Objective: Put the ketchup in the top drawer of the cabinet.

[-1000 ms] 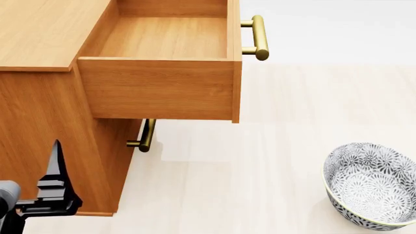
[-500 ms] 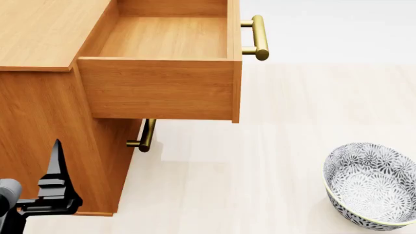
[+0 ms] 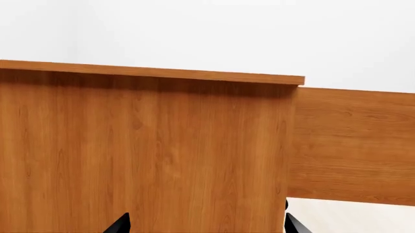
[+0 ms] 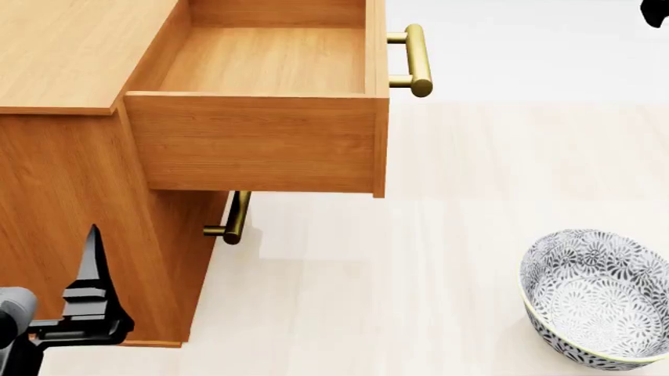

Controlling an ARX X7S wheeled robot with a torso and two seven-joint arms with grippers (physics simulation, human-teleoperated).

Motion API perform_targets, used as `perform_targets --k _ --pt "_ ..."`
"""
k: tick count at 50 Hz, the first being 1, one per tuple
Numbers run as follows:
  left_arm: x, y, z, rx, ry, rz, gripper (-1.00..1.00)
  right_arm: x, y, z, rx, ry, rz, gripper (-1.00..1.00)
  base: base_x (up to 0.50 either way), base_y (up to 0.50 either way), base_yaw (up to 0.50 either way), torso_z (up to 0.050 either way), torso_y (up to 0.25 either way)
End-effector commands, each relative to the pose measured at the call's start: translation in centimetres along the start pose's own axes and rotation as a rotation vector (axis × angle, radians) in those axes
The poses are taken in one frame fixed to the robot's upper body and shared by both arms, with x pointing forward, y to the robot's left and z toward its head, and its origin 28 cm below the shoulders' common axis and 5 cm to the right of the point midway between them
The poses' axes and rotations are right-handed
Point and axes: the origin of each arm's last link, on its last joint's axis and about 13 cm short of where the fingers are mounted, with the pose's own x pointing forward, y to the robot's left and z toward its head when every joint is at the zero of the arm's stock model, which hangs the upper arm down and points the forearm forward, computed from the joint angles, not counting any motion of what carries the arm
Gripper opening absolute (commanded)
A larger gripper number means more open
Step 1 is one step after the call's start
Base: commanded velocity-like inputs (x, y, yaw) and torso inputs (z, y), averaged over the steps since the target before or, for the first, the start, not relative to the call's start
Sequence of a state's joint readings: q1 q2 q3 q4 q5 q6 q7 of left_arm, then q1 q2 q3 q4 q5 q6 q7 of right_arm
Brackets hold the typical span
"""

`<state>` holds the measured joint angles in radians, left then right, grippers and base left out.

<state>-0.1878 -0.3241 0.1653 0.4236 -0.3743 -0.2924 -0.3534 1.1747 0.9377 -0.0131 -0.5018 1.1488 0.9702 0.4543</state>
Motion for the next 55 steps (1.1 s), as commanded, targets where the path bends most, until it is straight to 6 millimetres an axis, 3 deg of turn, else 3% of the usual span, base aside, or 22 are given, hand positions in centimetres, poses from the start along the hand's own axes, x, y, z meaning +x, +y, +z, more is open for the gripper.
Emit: perform_targets --k 1,24,42,55 --pt "0.0 0.0 0.0 0.0 0.0 0.003 1.0 2.1 0.6 2.1 -0.027 -0.049 0.027 -1.0 0.0 0.0 0.0 0.0 0.0" --pt "0.0 0.1 -0.2 -0.004 0.006 0.006 1.0 6.4 1.9 4.5 -0.029 -0.096 0.083 -1.0 0.0 0.0 0.0 0.0 0.0" --pt "0.0 0.1 -0.1 -0.004 0.006 0.005 1.0 9.3 3.2 4.1 -0.016 -0.087 0.128 -1.0 0.0 0.0 0.0 0.0 0.0" --pt "0.0 0.0 -0.5 -0.007 0.013 0.006 1.0 12.1 5.4 3.2 -0.01 -0.058 0.201 -1.0 0.0 0.0 0.0 0.0 0.001"
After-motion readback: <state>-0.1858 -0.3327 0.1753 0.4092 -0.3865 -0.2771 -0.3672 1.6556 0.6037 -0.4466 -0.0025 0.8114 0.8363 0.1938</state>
